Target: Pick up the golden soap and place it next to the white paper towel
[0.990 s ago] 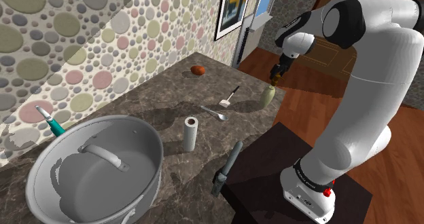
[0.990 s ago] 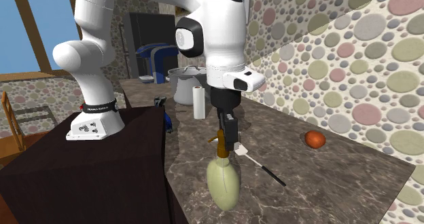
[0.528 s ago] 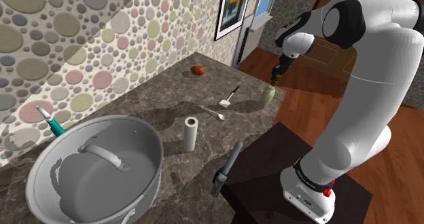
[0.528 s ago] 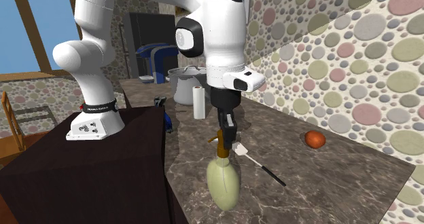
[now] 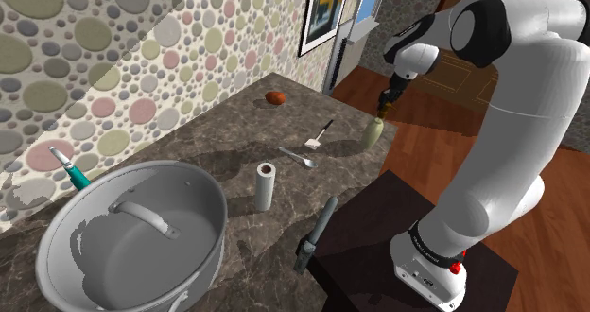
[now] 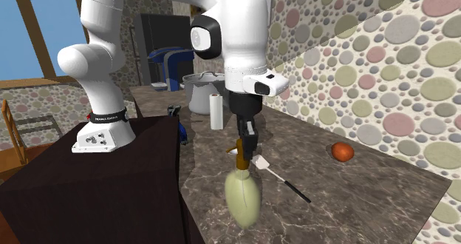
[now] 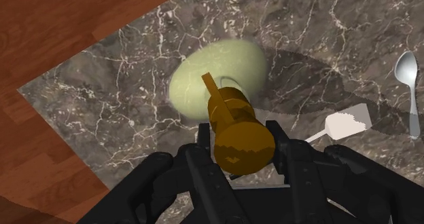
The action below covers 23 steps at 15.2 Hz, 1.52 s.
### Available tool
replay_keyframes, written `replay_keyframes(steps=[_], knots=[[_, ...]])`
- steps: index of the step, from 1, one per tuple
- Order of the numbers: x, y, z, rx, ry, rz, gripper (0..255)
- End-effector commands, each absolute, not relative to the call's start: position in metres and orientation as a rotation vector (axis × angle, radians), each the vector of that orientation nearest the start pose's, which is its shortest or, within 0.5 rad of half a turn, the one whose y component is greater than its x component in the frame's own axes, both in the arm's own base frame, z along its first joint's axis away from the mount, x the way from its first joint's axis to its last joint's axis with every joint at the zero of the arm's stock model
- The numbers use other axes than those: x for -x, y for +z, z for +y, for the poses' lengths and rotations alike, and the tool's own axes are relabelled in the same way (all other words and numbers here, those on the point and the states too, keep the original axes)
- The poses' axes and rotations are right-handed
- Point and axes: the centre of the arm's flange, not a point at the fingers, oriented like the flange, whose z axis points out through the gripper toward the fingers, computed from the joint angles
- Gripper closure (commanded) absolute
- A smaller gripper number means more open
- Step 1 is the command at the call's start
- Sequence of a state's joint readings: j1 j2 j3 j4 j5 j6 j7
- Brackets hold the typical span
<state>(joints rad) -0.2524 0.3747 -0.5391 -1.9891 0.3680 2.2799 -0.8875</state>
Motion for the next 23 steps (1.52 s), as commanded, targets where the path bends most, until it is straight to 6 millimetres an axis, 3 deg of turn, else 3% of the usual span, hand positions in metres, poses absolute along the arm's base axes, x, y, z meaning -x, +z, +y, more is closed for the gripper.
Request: replay_keyframes(steps=[1, 23], knots=[[-0.438, 0.305, -0.414, 3.068, -0.087, 0.183, 255], [-0.438, 0.422, -0.414, 3.068, -0.087, 0.183, 255]])
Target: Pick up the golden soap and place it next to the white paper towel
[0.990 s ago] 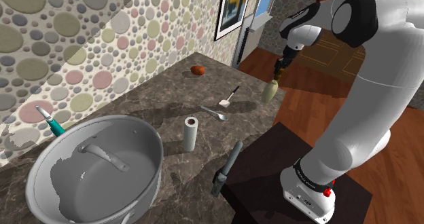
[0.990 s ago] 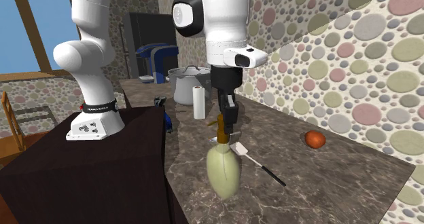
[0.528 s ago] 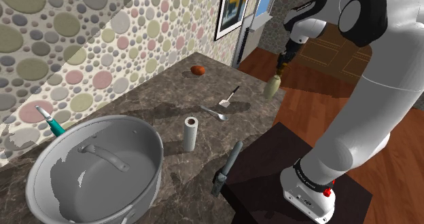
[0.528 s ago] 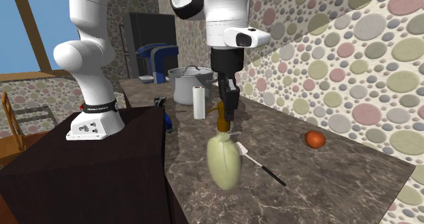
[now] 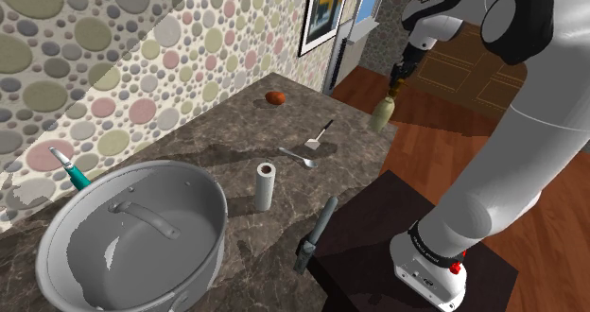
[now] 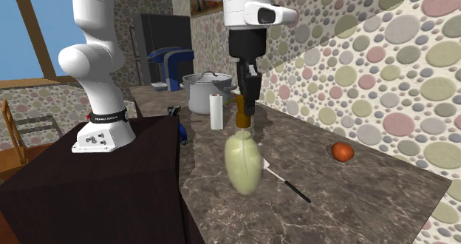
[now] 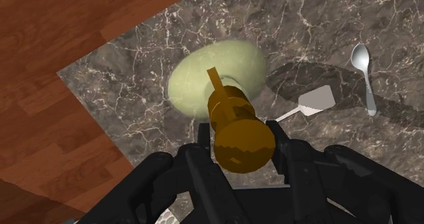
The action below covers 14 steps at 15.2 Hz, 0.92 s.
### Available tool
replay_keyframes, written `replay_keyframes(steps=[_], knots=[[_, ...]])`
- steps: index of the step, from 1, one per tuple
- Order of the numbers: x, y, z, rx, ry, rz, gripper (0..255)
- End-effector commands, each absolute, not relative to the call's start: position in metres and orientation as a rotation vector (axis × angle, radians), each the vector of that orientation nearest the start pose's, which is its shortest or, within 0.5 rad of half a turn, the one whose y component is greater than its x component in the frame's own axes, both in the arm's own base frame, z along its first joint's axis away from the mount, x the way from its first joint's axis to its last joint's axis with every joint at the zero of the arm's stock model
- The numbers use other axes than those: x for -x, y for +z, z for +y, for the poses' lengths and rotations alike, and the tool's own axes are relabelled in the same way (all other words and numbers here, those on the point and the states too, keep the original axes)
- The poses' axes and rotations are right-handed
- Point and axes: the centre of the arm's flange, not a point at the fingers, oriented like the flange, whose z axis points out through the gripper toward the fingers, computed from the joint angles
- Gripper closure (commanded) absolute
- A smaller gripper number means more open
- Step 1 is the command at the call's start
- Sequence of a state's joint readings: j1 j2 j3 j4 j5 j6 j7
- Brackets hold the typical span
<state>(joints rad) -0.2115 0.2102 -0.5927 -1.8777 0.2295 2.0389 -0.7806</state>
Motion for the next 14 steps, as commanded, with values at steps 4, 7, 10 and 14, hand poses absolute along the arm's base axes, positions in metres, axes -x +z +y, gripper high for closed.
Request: replay_keyframes(steps=[4, 7, 10, 14], knots=[[-0.438, 0.443, -0.414, 3.068, -0.087, 0.183, 255], [-0.438, 0.458, -0.414, 3.068, -0.087, 0.183, 255], [-0.438, 0.474, -0.414, 3.068, -0.087, 0.183, 255], [-0.438, 0.495, -0.414, 3.068, -0.087, 0.183, 255]])
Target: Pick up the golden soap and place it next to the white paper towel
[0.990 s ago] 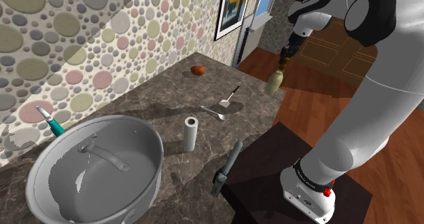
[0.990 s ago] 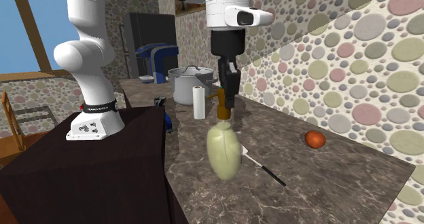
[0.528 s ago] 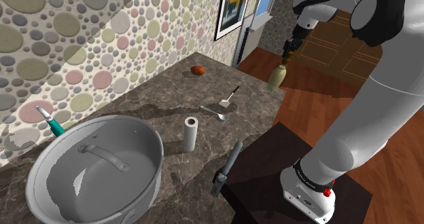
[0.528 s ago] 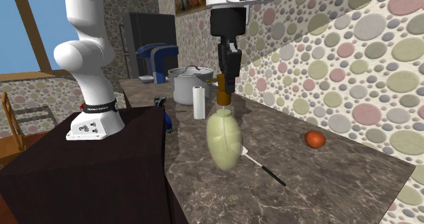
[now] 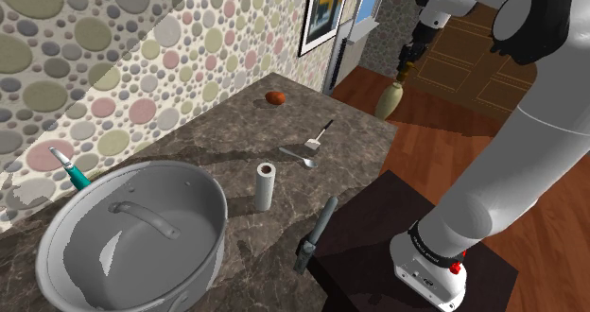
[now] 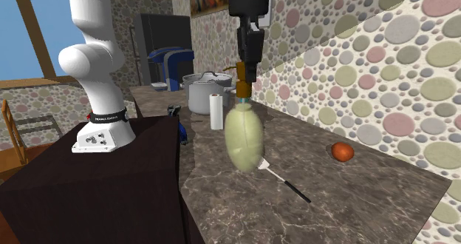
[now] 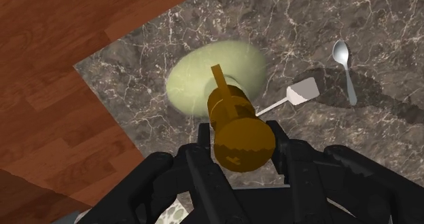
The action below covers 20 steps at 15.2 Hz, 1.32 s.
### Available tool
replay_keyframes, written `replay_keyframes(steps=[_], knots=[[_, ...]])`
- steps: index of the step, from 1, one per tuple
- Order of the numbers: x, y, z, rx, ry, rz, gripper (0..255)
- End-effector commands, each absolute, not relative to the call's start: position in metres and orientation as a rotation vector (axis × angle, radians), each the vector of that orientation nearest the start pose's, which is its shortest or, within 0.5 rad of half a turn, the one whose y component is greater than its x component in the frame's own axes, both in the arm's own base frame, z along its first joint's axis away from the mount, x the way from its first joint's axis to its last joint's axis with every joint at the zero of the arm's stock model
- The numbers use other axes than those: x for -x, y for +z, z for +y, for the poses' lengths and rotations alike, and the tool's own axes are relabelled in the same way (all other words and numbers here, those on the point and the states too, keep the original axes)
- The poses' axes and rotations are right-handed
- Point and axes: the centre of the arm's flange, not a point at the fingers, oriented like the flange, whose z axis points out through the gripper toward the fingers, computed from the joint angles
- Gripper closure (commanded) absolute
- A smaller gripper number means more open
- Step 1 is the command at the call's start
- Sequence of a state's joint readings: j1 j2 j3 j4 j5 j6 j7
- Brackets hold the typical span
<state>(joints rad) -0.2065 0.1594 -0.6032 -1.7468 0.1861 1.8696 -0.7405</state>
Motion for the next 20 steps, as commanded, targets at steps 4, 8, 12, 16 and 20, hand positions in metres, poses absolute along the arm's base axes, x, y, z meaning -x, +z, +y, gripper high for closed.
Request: replay_keyframes(steps=[4, 8, 12, 16, 20], knots=[[-0.438, 0.517, -0.414, 3.068, -0.087, 0.183, 255], [-0.438, 0.538, -0.414, 3.068, -0.087, 0.183, 255], [-0.438, 0.559, -0.414, 3.068, -0.087, 0.183, 255], [-0.438, 0.580, -0.414, 3.068, -0.087, 0.183, 255], [-0.438, 0.601, -0.414, 3.068, -0.087, 0.183, 255]])
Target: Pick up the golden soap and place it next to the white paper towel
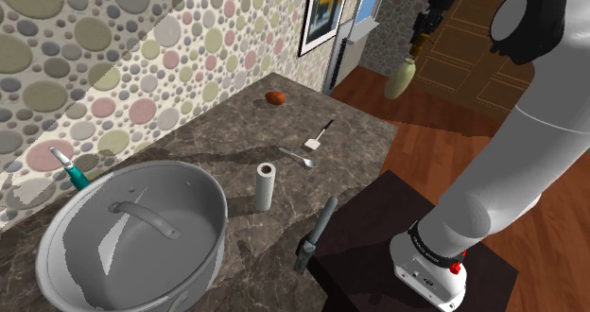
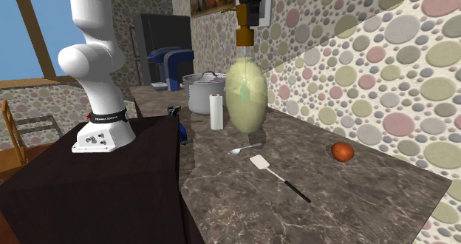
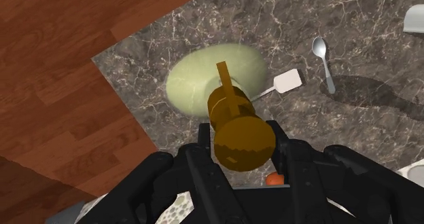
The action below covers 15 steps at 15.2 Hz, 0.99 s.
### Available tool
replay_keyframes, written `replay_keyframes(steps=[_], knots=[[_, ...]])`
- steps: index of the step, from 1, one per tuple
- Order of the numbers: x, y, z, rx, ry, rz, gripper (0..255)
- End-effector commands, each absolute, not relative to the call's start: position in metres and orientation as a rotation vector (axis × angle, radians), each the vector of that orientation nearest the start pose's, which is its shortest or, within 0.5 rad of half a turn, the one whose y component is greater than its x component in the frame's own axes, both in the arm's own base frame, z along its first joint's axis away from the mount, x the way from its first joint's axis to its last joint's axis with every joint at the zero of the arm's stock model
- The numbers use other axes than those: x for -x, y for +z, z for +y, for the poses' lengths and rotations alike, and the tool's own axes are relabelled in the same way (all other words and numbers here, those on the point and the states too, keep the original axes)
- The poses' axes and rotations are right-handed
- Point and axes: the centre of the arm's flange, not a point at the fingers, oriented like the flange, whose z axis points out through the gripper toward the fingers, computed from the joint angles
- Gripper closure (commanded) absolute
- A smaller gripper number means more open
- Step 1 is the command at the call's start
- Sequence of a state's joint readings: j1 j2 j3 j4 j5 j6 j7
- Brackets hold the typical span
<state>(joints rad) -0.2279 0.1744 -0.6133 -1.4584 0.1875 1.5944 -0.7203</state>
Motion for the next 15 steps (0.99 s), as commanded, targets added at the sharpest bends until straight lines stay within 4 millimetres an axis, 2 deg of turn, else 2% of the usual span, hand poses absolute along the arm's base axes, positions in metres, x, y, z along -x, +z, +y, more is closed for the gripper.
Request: replay_keyframes(steps=[1, 4, 15], knots=[[-0.438, 0.606, -0.414, 3.068, -0.087, 0.183, 255], [-0.438, 0.620, -0.414, 3.068, -0.087, 0.183, 255], [-0.424, 0.621, -0.269, 3.068, -0.087, 0.183, 255]])
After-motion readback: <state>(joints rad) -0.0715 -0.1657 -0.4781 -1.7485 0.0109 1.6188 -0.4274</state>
